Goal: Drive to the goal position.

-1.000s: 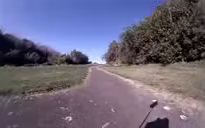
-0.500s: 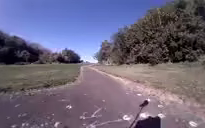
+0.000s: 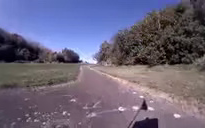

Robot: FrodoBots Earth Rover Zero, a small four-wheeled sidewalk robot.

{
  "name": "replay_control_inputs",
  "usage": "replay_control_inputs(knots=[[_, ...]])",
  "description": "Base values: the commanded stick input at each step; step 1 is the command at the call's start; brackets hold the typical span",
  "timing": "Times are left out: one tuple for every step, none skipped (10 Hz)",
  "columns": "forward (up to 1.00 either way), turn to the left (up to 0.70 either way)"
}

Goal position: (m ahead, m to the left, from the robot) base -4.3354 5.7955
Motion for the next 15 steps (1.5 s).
replay_control_inputs(knots=[[0.7, -0.35], [0.7, -0.35], [0.7, -0.35], [0.7, -0.35], [0.7, -0.35], [0.7, -0.35], [0.7, -0.35], [0.7, -0.35], [0.7, -0.35], [0.7, -0.34], [0.7, -0.27], [0.7, -0.14], [0.68, 0.0], [0.61, 0.0], [0.51, 0.0]])
